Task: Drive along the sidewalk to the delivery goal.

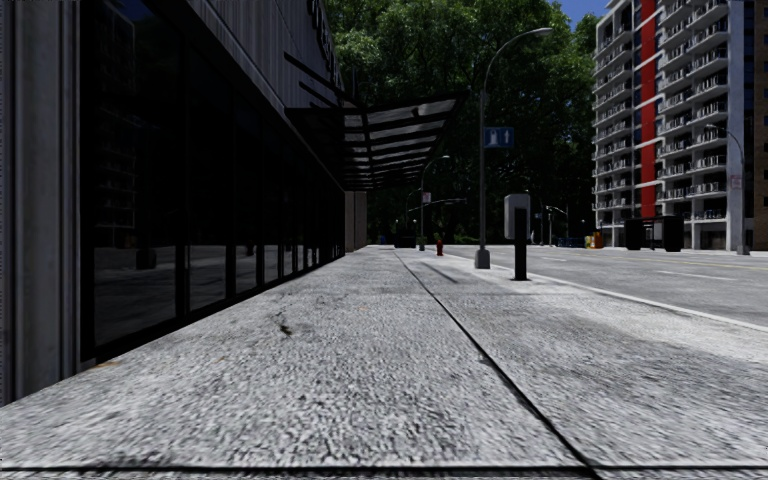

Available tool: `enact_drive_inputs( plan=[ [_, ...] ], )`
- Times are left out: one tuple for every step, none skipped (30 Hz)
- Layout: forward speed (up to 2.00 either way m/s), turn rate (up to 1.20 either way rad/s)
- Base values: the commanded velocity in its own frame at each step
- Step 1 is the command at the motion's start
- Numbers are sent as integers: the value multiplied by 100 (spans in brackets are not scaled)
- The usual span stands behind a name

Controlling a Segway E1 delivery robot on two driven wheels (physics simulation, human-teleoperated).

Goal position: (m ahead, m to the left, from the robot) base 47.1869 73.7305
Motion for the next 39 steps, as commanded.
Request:
enact_drive_inputs(
  plan=[
    [193, 0],
    [193, 0],
    [193, 0],
    [193, 0],
    [193, 0],
    [193, 0],
    [193, 0],
    [193, 0],
    [193, 0],
    [193, 0],
    [193, 0],
    [193, 0],
    [193, 0],
    [193, 0],
    [193, 0],
    [193, 0],
    [193, 0],
    [193, 0],
    [193, 0],
    [193, 0],
    [193, 0],
    [193, 0],
    [193, 0],
    [193, 0],
    [193, 0],
    [193, 0],
    [193, 0],
    [193, 0],
    [193, 0],
    [193, 0],
    [193, 0],
    [193, 0],
    [193, 0],
    [193, 0],
    [193, 0],
    [193, 0],
    [193, 0],
    [193, 0],
    [193, 0]
  ],
)
